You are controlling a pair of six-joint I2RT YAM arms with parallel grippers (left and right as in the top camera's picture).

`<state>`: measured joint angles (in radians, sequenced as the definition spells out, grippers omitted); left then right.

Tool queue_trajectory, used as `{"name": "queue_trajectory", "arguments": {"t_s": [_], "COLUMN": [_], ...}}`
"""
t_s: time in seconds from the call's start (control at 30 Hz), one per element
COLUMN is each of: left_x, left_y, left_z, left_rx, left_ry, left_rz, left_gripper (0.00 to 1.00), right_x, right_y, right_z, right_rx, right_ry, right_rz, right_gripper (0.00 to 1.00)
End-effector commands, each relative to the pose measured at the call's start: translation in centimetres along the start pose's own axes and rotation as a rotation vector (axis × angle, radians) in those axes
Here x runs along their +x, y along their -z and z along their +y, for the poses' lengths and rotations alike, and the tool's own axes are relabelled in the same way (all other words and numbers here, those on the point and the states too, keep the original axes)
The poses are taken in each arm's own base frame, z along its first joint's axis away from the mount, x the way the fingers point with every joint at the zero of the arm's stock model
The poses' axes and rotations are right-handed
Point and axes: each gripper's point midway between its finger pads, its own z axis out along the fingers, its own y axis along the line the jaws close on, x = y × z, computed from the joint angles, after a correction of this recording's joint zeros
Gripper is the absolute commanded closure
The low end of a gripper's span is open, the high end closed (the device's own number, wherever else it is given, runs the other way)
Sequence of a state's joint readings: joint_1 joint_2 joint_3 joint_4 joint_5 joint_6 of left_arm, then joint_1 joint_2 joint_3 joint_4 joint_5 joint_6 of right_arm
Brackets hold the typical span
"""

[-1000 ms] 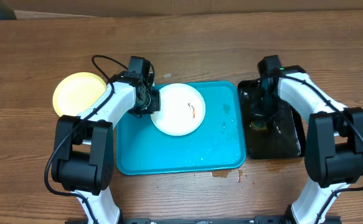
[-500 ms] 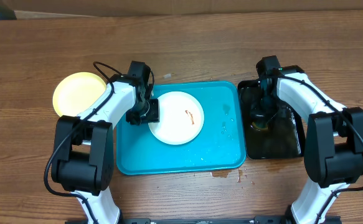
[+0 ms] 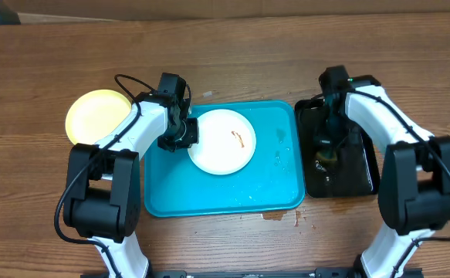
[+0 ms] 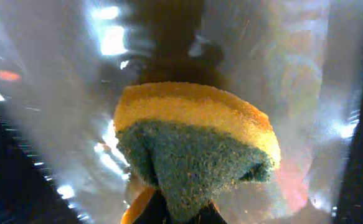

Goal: Clean dirty plates on tray and stack at the side
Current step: 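Lift the sponge out of the water with the right gripper, then bring the sponge over and scrub the white plate with the right gripper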

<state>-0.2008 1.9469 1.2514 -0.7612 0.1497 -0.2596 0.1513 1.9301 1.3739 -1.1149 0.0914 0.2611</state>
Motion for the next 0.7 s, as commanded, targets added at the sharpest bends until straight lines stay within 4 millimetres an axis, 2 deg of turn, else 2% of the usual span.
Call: {"name": "queue_trajectory", "arguments": {"t_s": [0.0,0.1,0.17,0.33,0.67], "left_x": [1.3,1.5,1.5,1.7,1.8], "left_y": [-1.9,-1.8,-1.8,-1.8,-1.8], "left_z": [1.0,1.0,0.8,0.0,-0.1], "left_rx": [-0.04,-0.039,-0.03,0.017,0.024], "left_ry": [0.008,0.009,0.01,0.011,0.011], "left_rz": [0.052,0.059,0.062,0.073,0.078], "left_gripper": [0.96,0.96,0.96,0.96,0.96], "right_x": [-1.8,-2.1,-2.1,-1.9,-2.0], "right_y": [5.1,5.4,5.5,5.7,5.8], "right_z": [-0.1,-0.5,-1.9,-3.0,-3.2], "right_rx": [-0.017,0.004,0.08,0.168,0.185], "right_ry": [-0.009,-0.01,-0.025,-0.046,-0.029], "right_rz": [-0.159,-0.181,-0.192,-0.202,-0.208], "right_gripper": [0.96,0.96,0.96,0.96,0.96]}}
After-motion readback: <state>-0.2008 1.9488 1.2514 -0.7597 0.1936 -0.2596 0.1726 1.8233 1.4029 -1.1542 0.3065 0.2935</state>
